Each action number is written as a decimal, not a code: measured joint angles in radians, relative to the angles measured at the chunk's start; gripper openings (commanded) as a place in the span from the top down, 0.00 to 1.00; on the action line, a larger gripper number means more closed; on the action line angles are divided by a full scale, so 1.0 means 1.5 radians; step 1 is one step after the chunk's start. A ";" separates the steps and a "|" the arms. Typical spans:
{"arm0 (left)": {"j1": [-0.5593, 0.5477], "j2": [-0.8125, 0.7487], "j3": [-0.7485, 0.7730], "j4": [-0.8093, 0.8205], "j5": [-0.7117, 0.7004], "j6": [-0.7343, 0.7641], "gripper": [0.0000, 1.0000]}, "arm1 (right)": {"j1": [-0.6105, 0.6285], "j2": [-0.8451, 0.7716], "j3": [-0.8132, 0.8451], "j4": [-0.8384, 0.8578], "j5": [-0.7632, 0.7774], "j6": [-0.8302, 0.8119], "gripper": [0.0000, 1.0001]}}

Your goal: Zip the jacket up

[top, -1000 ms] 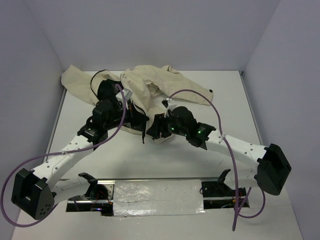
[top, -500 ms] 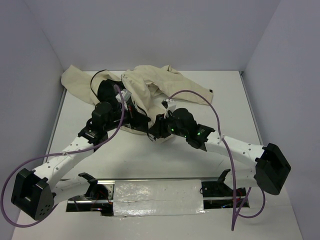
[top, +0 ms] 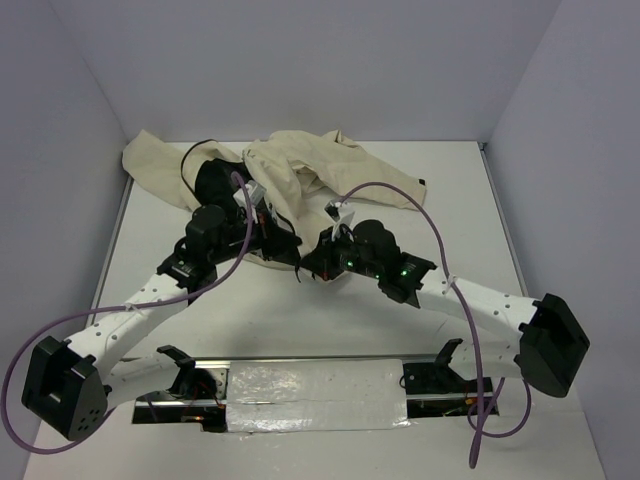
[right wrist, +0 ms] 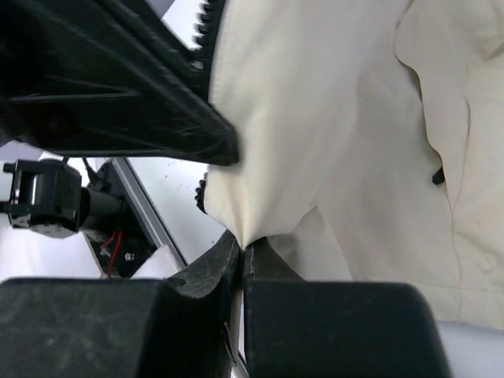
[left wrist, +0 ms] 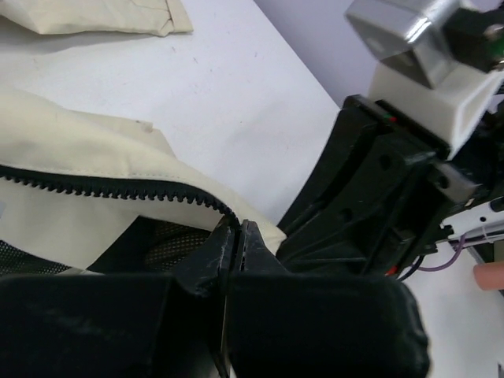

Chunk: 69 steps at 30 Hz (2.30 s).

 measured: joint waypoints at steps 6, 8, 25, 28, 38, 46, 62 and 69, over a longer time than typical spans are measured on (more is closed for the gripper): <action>-0.003 0.000 0.008 -0.042 -0.033 0.059 0.33 | 0.000 -0.021 -0.010 0.000 -0.033 -0.038 1.00; -0.003 -0.003 0.017 -0.069 -0.048 0.084 0.23 | -0.004 -0.032 -0.018 0.002 -0.047 -0.048 1.00; 0.220 -0.104 0.191 -0.453 -0.320 0.218 0.29 | -0.059 0.041 0.026 0.007 -0.138 -0.097 1.00; 0.292 -0.040 0.203 -0.494 -0.344 0.207 0.25 | -0.059 0.060 0.045 0.006 -0.148 -0.105 1.00; 0.389 0.391 0.356 -0.554 -0.334 0.193 0.18 | -0.059 0.068 0.068 0.001 -0.166 -0.127 1.00; 0.390 0.457 0.379 -0.503 -0.327 0.178 0.21 | -0.059 0.079 0.076 0.001 -0.169 -0.129 1.00; 0.366 0.505 0.300 -0.447 -0.322 0.169 0.77 | -0.059 0.103 0.101 -0.007 -0.170 -0.128 1.00; 0.365 0.492 0.282 -0.424 -0.320 0.189 1.00 | -0.059 0.103 0.101 -0.009 -0.168 -0.128 1.00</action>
